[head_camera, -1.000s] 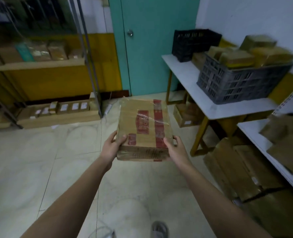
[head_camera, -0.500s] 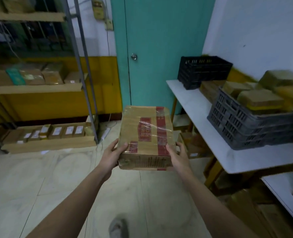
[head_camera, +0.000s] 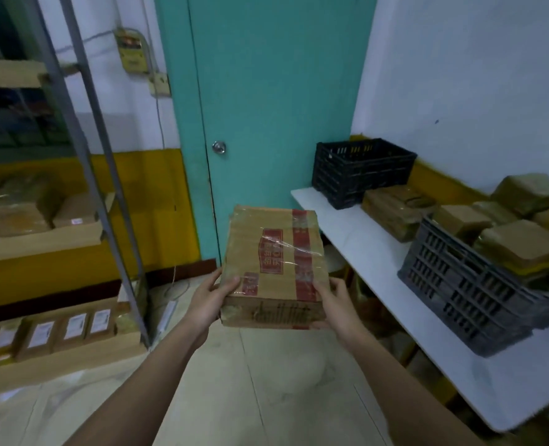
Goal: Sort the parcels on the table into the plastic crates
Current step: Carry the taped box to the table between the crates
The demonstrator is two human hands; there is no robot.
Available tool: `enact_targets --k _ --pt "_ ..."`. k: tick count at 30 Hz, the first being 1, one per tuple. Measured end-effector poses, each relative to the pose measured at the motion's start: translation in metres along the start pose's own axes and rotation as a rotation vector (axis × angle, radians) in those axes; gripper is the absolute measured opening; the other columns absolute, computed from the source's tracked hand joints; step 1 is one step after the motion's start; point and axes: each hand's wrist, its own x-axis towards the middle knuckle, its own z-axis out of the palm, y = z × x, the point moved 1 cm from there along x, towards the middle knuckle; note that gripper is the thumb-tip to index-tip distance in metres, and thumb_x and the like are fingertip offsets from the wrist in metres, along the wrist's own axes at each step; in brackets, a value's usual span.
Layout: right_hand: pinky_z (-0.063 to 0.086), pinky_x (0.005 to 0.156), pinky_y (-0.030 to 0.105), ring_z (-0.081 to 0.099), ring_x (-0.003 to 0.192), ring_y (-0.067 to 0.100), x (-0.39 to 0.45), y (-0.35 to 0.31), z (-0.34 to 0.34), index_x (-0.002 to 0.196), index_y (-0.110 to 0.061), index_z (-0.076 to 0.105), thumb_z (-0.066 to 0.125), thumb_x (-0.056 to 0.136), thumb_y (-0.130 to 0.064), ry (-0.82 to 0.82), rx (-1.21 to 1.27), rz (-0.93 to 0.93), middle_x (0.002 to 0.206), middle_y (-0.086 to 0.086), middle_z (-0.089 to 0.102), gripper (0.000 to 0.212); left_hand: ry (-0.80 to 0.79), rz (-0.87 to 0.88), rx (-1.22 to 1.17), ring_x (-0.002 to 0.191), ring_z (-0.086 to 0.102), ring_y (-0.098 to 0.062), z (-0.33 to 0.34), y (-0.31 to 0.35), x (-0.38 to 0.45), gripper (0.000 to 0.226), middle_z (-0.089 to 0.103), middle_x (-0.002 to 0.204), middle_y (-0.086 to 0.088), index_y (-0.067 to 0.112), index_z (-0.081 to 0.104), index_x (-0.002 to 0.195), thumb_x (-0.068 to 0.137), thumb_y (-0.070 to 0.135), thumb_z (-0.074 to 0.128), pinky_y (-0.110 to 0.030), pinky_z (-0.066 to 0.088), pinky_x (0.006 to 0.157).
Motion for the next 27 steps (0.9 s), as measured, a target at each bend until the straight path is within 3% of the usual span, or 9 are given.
enact_targets --k 3,8,11,16,20,23,25,27 --pt "0.059 0.065 0.031 0.068 0.101 0.018 0.050 -0.018 0.000 0.138 -0.026 0.037 0.058 0.094 -0.051 0.008 0.008 0.020 0.117 0.002 0.068 0.054 -0.034 0.001 0.012 0.094 0.062 -0.008 0.008 0.016 0.059 0.068 0.063 0.116 0.003 0.025 0.039 0.150 0.090 0.037 0.068 -0.028 0.049 0.068" --pt "0.060 0.081 0.044 0.070 0.097 0.021 0.142 -0.036 -0.010 0.143 -0.023 0.038 0.058 0.093 -0.054 0.031 0.058 0.069 0.112 0.002 0.069 0.062 -0.075 -0.017 0.039 0.098 0.063 -0.011 0.037 0.028 0.155 0.074 0.061 0.127 -0.003 0.025 0.036 0.152 0.088 0.039 0.070 -0.030 0.052 0.074" --pt "0.060 0.081 0.045 0.069 0.094 0.019 0.199 -0.050 -0.023 0.141 -0.020 0.039 0.057 0.095 -0.051 0.040 0.060 0.084 0.109 0.001 0.068 0.059 -0.104 -0.033 0.074 0.097 0.062 -0.010 0.062 0.038 0.211 0.071 0.061 0.121 -0.001 0.025 0.038 0.151 0.089 0.039 0.070 -0.030 0.052 0.076" --pt "0.062 0.065 0.039 0.071 0.091 0.017 0.277 -0.078 -0.040 0.136 -0.022 0.041 0.057 0.093 -0.056 0.051 0.070 0.098 0.112 0.001 0.068 0.057 -0.160 -0.051 0.098 0.093 0.067 -0.011 0.102 0.066 0.302 0.062 0.067 0.106 0.008 0.027 0.044 0.148 0.092 0.034 0.068 -0.029 0.052 0.072" --pt "0.062 0.073 0.051 0.068 0.101 0.026 0.336 -0.085 -0.058 0.135 -0.029 0.038 0.051 0.090 -0.069 0.065 0.031 0.189 0.121 0.001 0.063 0.062 -0.213 -0.075 0.114 0.088 0.066 -0.006 0.130 0.072 0.359 0.064 0.066 0.103 0.012 0.027 0.039 0.150 0.093 0.030 0.067 -0.026 0.050 0.066" --pt "0.061 0.075 0.052 0.067 0.100 0.027 0.372 -0.080 -0.065 0.137 -0.030 0.034 0.045 0.092 -0.068 0.125 0.025 0.226 0.119 0.002 0.062 0.059 -0.273 -0.097 0.160 0.082 0.068 -0.003 0.151 0.072 0.398 0.063 0.067 0.102 0.011 0.026 0.040 0.149 0.093 0.026 0.067 -0.024 0.049 0.064" --pt "0.062 0.070 0.048 0.067 0.097 0.025 0.393 -0.076 -0.067 0.137 -0.029 0.033 0.044 0.095 -0.064 0.172 0.039 0.257 0.118 0.001 0.062 0.056 -0.316 -0.111 0.192 0.073 0.069 0.002 0.163 0.070 0.433 0.059 0.067 0.100 0.012 0.025 0.042 0.147 0.093 0.023 0.066 -0.020 0.048 0.061" --pt "0.060 0.060 0.036 0.065 0.093 0.020 0.415 -0.074 -0.068 0.141 -0.026 0.032 0.043 0.096 -0.062 0.221 0.041 0.262 0.119 0.001 0.061 0.060 -0.373 -0.115 0.221 0.073 0.068 0.003 0.176 0.071 0.467 0.059 0.067 0.100 0.012 0.026 0.042 0.147 0.093 0.023 0.066 -0.019 0.047 0.059"
